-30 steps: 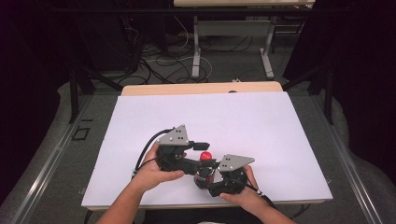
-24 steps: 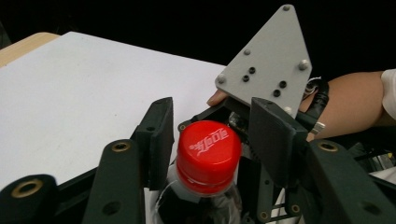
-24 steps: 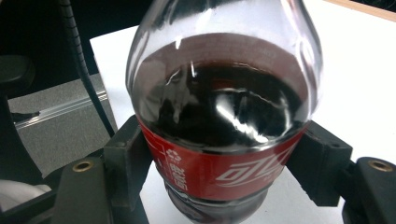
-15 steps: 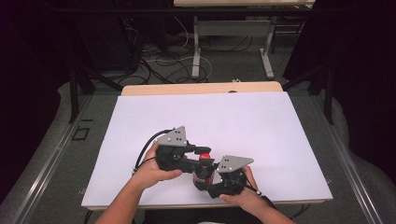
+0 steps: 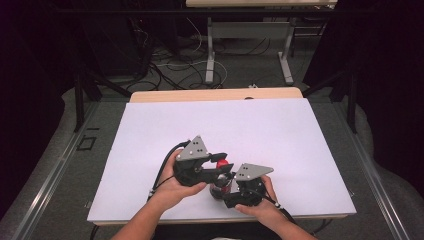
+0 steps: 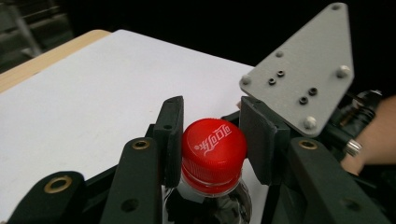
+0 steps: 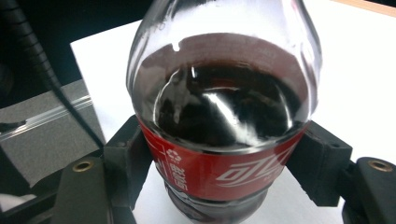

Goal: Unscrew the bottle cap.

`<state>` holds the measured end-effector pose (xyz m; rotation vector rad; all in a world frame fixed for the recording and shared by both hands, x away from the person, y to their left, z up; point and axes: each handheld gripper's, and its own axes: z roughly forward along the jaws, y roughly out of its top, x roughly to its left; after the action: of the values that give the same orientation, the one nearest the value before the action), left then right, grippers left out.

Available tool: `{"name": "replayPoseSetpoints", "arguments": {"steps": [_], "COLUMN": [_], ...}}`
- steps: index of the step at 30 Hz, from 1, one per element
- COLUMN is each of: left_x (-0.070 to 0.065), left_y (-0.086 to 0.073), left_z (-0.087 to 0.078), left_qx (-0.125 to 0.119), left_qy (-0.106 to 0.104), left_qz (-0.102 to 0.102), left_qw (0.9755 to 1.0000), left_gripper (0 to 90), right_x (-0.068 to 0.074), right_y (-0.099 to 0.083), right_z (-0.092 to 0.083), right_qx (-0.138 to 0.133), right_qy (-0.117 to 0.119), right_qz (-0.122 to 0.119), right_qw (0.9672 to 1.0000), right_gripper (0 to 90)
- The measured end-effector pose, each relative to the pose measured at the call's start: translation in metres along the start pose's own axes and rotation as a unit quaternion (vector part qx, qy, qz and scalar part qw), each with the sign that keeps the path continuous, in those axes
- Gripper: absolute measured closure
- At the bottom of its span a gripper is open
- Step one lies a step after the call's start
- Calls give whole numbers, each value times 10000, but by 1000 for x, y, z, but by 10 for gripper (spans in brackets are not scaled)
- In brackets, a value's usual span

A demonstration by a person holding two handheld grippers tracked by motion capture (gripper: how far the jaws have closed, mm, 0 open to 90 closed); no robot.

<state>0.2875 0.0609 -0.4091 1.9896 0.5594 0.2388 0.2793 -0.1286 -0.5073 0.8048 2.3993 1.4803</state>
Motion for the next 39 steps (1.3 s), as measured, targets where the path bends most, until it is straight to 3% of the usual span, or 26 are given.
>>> {"name": "replayPoseSetpoints", "arguments": {"steps": [4,7,8,11,14,19,24,27,28,29,30,32,35,37,39], "left_x": [-12,-21,-23,-26,-27,-28,-28,-27,-26,-25,-23,-19,-13,-3,8], "left_y": [4,5,5,6,7,9,11,11,10,10,10,10,10,10,10], "left_z": [5,10,12,16,19,20,20,20,20,20,21,18,13,5,-2], "left_qx": [34,10,-21,-44,-51,-14,-42,-6,-83,-75,-104,-155,-210,-230,-240], "left_qy": [545,966,1095,1326,1442,1487,1544,1510,1490,1420,1370,1113,863,477,50], "left_qz": [-363,-487,-632,-783,-921,-977,-1179,-1205,-1141,-998,-965,-979,-840,-721,-601], "left_qw": [9978,9941,9920,9881,9852,9841,9810,9812,9822,9848,9858,9888,9925,9960,9979], "left_gripper": [619,619,619,620,620,619,620,620,619,618,616,605,489,425,407], "right_x": [-2,-3,-3,-5,-6,-6,-5,-4,-4,-5,-7,-8,-9,-8,-7], "right_y": [0,0,-1,-1,-2,-2,-1,-1,-1,0,0,-1,0,0,1], "right_z": [-1,-1,-1,0,0,0,0,-1,0,-2,-2,-3,-4,-4,-4], "right_qx": [4,28,23,40,28,37,-1,47,26,61,-28,-46,-87,-96,-86], "right_qy": [-130,-242,-287,-387,-452,-561,-655,-734,-801,-737,-682,-615,-476,-390,-274], "right_qz": [25,64,42,85,126,109,98,79,76,85,141,79,108,131,95], "right_qw": [9999,9997,9996,9992,9989,9984,9978,9973,9968,9972,9976,9981,9988,9991,9995], "right_gripper": [289,289,289,289,289,289,289,289,289,289,289,289,289,289,289]}}
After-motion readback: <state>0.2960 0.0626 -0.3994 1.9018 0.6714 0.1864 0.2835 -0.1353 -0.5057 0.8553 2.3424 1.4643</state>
